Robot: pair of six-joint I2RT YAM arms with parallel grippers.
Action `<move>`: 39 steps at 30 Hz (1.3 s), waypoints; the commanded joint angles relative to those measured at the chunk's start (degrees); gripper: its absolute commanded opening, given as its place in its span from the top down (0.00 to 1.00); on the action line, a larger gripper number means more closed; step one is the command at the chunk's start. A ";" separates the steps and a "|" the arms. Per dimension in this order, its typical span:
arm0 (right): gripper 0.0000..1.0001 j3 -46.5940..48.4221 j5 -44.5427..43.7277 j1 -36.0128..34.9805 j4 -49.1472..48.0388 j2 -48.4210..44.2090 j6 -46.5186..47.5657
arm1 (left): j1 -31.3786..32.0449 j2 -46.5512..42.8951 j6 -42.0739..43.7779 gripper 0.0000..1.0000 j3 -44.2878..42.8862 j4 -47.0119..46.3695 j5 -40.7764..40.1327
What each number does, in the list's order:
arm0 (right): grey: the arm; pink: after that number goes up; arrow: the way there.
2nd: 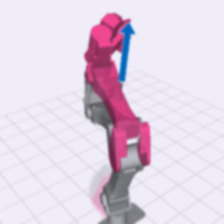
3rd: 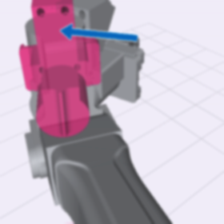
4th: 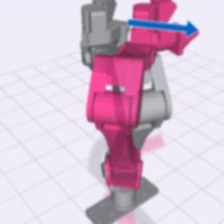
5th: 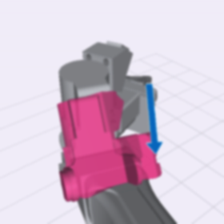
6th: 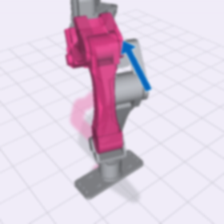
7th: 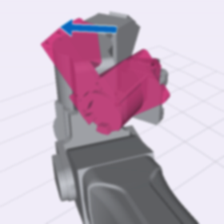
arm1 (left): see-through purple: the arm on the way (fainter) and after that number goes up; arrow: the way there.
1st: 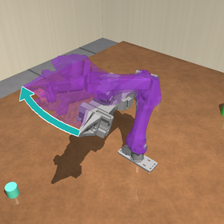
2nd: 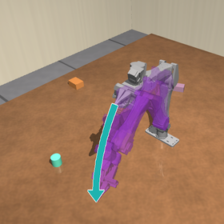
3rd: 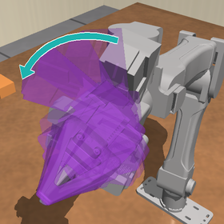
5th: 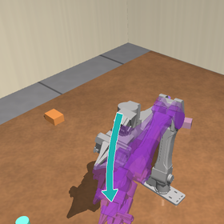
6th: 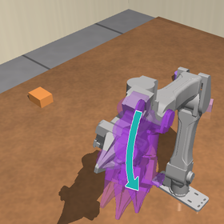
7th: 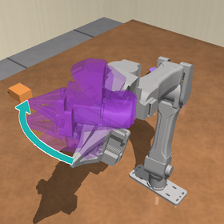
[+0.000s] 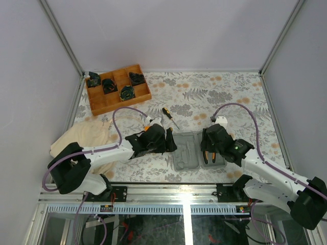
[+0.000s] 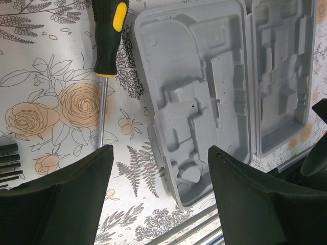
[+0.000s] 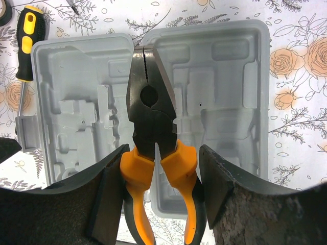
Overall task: Sort the tools into containers
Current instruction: Move the storage box to the center of the board.
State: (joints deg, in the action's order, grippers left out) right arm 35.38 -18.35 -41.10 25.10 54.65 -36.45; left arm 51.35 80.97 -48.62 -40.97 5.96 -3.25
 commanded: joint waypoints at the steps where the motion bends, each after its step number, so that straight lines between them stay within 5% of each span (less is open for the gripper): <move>1: 1.00 1.46 -0.18 0.41 -0.84 -0.16 0.45 | 0.12 1.28 -0.68 0.27 0.55 -4.65 -0.26; 12: 1.00 1.12 0.42 0.50 -0.32 -1.12 0.25 | 0.11 6.24 -1.99 0.34 0.66 -8.34 -0.23; 29: 1.00 0.68 0.57 0.50 -0.68 -1.20 0.06 | -1.91 9.60 -2.36 0.90 0.50 -10.73 1.43; 34: 1.00 0.82 -0.40 0.50 -0.08 -1.15 0.02 | -2.94 10.79 -2.14 1.00 -0.43 -11.04 2.22; 39: 1.00 1.37 -1.97 0.63 0.30 -0.01 0.46 | -5.13 11.63 -2.78 1.00 -0.89 -11.77 3.18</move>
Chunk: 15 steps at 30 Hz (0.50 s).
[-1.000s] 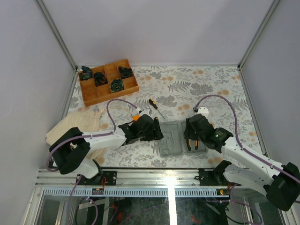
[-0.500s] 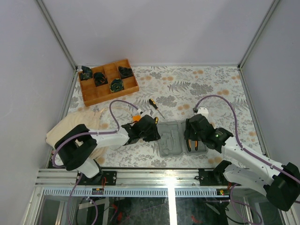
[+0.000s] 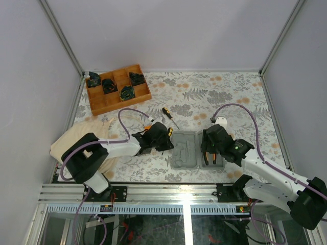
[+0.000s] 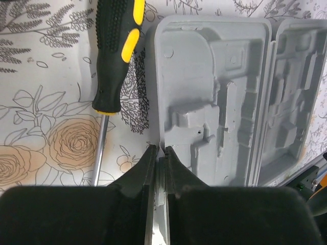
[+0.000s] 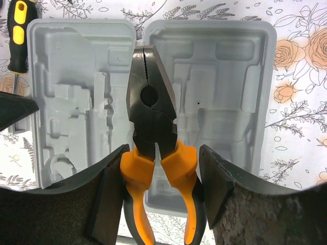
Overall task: Sort the tools into containers
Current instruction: Move the storage box to the center of the board.
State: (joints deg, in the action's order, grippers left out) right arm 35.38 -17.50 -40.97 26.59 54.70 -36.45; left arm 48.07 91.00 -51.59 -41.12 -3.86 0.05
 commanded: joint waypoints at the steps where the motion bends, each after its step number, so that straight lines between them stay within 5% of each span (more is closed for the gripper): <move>1: 1.00 1.63 -2.83 0.60 -1.23 0.42 0.58 | -2.38 1.71 0.10 1.00 -0.84 -2.01 -0.03; 15: 1.00 5.20 -2.66 2.50 -1.64 4.62 3.51 | -7.12 3.14 0.74 0.97 -2.52 -0.81 0.91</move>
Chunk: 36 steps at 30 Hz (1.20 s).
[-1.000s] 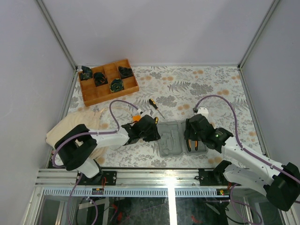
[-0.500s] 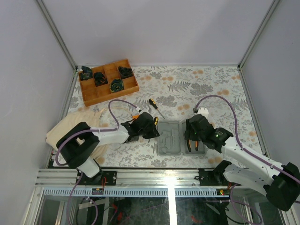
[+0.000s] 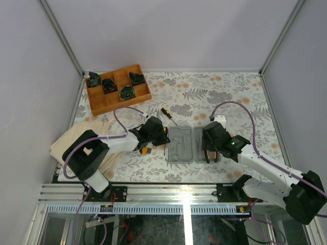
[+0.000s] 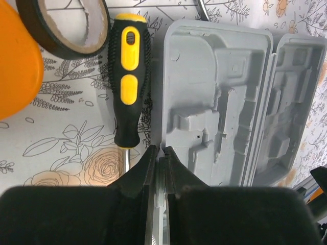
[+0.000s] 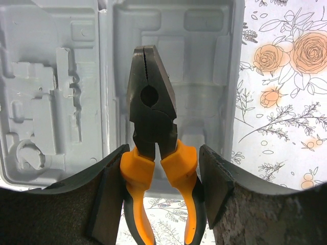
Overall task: Sort the tools into containers
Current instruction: Move the storage box to the center of the board, then place the pliers in the storage box.
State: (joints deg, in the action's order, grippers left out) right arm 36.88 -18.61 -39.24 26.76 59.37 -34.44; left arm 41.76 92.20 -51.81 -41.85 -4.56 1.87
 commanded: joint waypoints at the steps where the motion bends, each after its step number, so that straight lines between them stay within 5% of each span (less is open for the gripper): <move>1: 1.00 3.72 -1.06 0.75 -2.21 0.03 1.89 | -0.80 2.11 1.31 0.93 -2.16 0.08 -0.30; 4: 1.00 4.19 0.69 0.85 -3.56 0.20 3.51 | -0.81 2.18 2.85 0.69 -3.33 1.58 0.66; 7: 1.00 5.42 0.37 0.88 -2.70 0.75 4.27 | -0.80 0.62 4.61 0.57 -4.20 3.23 0.88; 22: 1.00 5.59 0.42 2.44 -2.24 1.89 3.14 | -0.75 -18.11 11.90 0.46 -6.88 11.35 -2.19; 31: 1.00 3.88 2.54 4.02 -2.80 1.86 2.08 | -0.83 -32.54 16.18 0.21 -7.50 16.20 -13.27; 36: 1.00 3.35 3.61 4.82 -2.94 1.99 1.71 | -0.89 -33.88 18.44 0.18 -10.63 23.18 -17.34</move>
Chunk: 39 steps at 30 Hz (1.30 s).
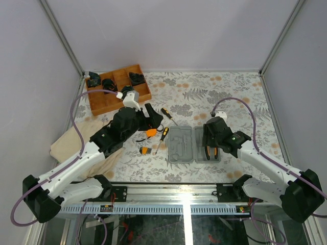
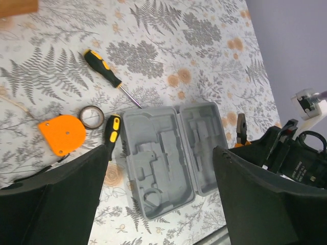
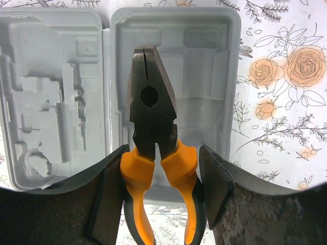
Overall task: Sort the tools into containers
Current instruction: Place the pliers in the storage box.
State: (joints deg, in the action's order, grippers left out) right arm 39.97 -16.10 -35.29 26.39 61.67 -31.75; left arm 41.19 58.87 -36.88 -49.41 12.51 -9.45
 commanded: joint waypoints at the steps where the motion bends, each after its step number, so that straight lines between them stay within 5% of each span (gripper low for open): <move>1: 1.00 0.26 1.25 1.04 -2.57 -0.32 -0.98 | -0.30 -0.44 3.86 0.18 -3.44 7.05 -6.60; 39: 0.92 0.88 5.85 6.09 -3.44 9.34 0.41 | -0.40 -5.28 5.16 0.17 -0.85 7.44 -10.30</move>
State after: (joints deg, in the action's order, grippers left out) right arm 40.62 -9.37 -29.58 25.32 70.39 -31.24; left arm 41.12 53.91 -32.51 -50.65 20.62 -18.20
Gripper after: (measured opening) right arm 0.607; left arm 0.827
